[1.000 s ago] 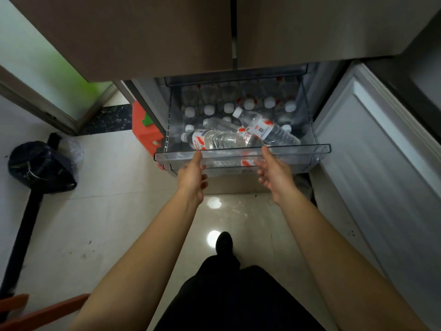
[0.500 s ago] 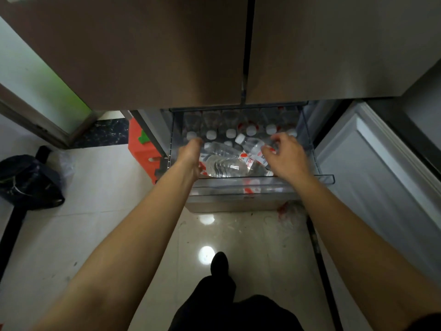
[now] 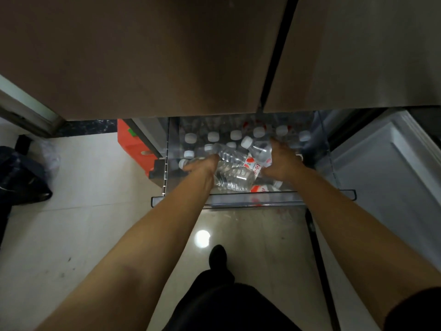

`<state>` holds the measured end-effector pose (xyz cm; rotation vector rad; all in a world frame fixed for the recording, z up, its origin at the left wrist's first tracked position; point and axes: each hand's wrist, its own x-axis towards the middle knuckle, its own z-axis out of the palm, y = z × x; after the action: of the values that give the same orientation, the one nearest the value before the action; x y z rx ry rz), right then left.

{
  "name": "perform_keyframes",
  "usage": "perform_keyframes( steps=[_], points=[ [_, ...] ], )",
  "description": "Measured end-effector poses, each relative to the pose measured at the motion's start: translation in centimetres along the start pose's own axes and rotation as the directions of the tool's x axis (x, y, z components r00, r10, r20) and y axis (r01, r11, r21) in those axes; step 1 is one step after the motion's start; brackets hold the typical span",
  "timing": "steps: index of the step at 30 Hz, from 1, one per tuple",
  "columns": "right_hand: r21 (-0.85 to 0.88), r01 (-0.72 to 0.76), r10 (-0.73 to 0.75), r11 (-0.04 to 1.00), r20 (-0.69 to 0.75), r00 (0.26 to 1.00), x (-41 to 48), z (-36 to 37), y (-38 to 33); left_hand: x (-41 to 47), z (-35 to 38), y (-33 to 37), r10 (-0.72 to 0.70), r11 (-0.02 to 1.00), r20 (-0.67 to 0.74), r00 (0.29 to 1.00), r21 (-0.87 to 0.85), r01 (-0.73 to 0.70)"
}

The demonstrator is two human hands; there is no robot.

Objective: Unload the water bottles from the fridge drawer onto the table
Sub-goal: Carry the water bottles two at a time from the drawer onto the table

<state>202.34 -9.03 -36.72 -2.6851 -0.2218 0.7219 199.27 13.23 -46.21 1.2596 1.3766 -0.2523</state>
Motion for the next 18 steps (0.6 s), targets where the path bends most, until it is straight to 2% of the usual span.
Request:
perform_keyframes(
  steps=[2, 5, 6, 8, 11, 14, 18],
  points=[
    [-0.006, 0.032, -0.032, 0.999, 0.013, 0.999, -0.1, -0.2, 0.2, 0.2, -0.4, 0.1, -0.014, 1.0, 0.028, 1.0, -0.022, 0.014],
    [-0.013, 0.059, -0.059, 0.998, -0.005, 0.998, -0.7, -0.5, 0.5, 2.0, -0.1, -0.1, -0.024, 0.999, 0.136, 0.99, 0.037, 0.019],
    [-0.009, 0.065, -0.066, 0.998, -0.023, 0.998, -1.0, -0.6, 0.5, 1.0, -0.5, 0.2, -0.03, 1.0, 0.132, 0.991, -0.003, 0.03],
    [0.007, 0.089, -0.088, 0.996, -0.076, 0.993, -1.8, -0.9, 0.4, -3.9, -1.5, 1.2, 0.0, 0.993, 0.038, 0.999, -0.116, 0.004],
    [0.0, 0.109, -0.108, 0.994, -0.115, 0.987, -3.3, -1.4, 0.0, -10.1, -2.7, 2.2, 0.168, 0.977, 0.004, 0.986, -0.133, -0.166],
    [0.012, 0.136, -0.132, 0.991, -0.173, 0.976, -5.3, -2.2, -0.3, -14.0, -3.7, 1.5, 0.371, 0.918, -0.005, 0.929, -0.146, -0.368],
    [0.08, 0.183, -0.155, 0.98, -0.271, 0.95, -9.0, -3.6, -0.3, -18.8, -5.0, 0.0, 0.66, 0.738, -0.11, 0.743, -0.088, -0.669]
  ],
)
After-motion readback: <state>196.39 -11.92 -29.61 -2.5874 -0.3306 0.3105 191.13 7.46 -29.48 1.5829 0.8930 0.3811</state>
